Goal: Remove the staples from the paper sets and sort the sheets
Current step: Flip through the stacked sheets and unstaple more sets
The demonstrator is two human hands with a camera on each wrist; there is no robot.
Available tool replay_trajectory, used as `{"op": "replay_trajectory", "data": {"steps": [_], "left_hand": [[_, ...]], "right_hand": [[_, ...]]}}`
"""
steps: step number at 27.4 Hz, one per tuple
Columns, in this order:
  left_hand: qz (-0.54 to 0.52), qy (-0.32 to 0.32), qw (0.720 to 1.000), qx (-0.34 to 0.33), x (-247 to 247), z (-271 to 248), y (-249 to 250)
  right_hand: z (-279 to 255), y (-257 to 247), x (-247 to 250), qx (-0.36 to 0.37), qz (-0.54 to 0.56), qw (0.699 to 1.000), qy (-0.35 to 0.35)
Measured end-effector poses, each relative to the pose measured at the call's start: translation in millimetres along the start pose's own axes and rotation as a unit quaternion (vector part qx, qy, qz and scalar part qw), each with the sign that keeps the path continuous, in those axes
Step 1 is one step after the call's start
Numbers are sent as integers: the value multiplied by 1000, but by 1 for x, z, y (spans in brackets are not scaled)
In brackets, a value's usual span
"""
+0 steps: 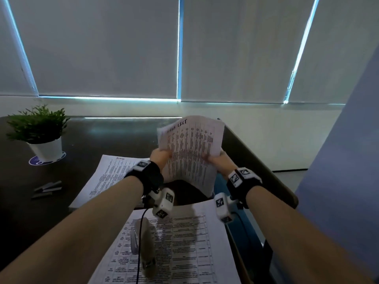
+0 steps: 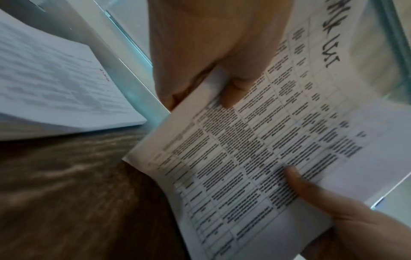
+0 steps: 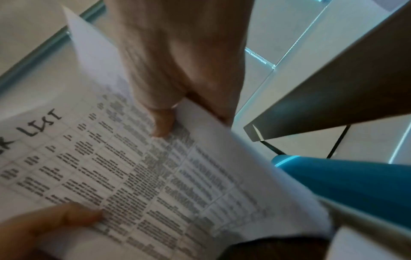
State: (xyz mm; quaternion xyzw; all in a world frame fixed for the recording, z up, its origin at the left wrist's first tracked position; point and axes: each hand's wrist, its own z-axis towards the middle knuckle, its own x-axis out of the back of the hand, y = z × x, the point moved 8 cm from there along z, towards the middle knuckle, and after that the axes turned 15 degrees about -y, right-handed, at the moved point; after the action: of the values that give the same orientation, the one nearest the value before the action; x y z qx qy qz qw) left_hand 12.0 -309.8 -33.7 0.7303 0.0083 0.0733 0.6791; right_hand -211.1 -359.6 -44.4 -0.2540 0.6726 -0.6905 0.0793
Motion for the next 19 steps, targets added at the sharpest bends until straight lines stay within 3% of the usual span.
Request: {"op": "replay_trajectory", "data": {"steps": [2,4,6,8,10,11,15,19], "left_hand": [[58,-10,998,14,-4,4,0],[191,-25,980,46,-6,-6,13],[402,-76,907,99,-9,-31,24],[560,-145,802,146,-15,-71,21],[656,-142,718,185,-9,-108,10],[670,-132,701,204,-7,-127,7],[652,-158,700,247,-5,-159,-53],[621,-132,744,209,-5,-172,-68]], "right_hand": [[-8,-9,15,25,-18,992,118],[-20,-26,32,53,-3,977,206],[-36,-46,44,97,53,960,256],[-51,-58,47,116,94,944,294],[-66,-62,45,101,121,934,319],[-78,-65,40,92,136,933,320],[-119,-61,11,78,163,939,292],[-158,-62,-22,69,154,948,268]]}}
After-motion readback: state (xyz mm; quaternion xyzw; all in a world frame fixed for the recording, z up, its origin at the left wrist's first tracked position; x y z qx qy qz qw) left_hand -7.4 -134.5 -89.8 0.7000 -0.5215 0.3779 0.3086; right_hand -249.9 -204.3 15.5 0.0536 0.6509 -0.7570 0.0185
